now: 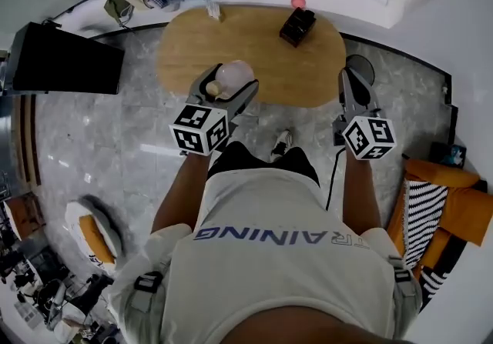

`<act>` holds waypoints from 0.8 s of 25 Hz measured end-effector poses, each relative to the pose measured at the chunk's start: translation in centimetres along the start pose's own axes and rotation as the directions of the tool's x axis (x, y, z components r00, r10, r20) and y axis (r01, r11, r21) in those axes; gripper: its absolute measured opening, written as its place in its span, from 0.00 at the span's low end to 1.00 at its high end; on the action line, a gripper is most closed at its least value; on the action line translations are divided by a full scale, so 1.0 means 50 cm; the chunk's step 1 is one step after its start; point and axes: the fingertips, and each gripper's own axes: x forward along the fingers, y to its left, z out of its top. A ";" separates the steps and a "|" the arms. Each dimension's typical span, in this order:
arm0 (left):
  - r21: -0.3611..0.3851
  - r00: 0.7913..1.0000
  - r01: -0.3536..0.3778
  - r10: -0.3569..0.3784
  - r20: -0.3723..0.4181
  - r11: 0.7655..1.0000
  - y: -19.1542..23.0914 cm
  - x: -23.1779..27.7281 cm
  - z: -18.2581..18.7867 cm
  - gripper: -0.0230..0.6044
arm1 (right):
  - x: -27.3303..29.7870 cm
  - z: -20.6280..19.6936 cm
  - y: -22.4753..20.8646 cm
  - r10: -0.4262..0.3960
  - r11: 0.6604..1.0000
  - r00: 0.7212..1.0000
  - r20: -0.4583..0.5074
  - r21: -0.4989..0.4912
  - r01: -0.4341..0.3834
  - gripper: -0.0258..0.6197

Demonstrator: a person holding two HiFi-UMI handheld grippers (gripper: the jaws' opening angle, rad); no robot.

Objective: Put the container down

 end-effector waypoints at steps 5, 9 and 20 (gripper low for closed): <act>-0.011 0.997 0.053 -0.054 -0.054 0.999 0.049 0.095 0.001 0.66 | 0.065 -0.024 -0.040 -0.054 0.998 0.997 -0.047 0.022 0.055 0.06; -0.024 0.984 0.141 -0.143 -0.103 0.990 0.107 0.162 -0.004 0.66 | 0.108 -0.034 -0.051 -0.151 0.988 0.987 -0.060 0.029 0.153 0.06; 0.167 0.937 0.275 -0.225 -0.265 0.947 0.310 0.341 -0.062 0.66 | 0.306 -0.130 -0.023 -0.286 0.953 0.946 -0.153 0.060 0.298 0.06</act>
